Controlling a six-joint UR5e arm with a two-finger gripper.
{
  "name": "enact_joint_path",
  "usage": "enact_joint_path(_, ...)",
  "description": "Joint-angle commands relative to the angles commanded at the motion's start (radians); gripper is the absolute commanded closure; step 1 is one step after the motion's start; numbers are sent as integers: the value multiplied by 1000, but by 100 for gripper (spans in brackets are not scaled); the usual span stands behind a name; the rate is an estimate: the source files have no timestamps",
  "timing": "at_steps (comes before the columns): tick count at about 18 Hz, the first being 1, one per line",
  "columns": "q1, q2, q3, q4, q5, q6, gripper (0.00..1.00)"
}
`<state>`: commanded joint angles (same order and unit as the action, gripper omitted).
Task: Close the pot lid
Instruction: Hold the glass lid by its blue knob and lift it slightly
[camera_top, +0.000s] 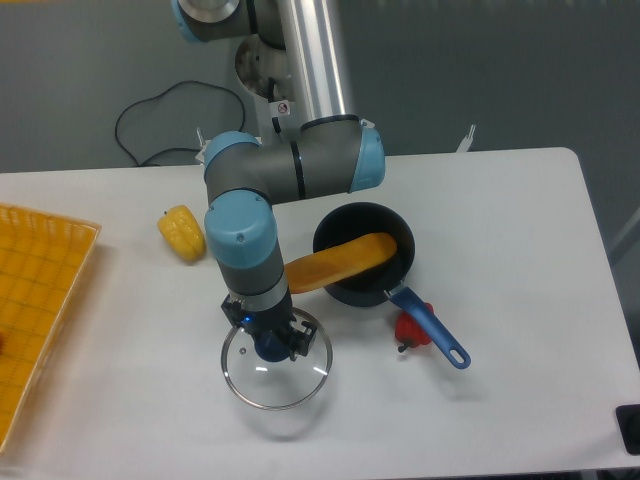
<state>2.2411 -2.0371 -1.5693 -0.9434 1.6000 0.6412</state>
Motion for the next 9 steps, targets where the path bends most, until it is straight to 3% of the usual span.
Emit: enact_joint_path(9,5,8,21,0,0,-8,51)
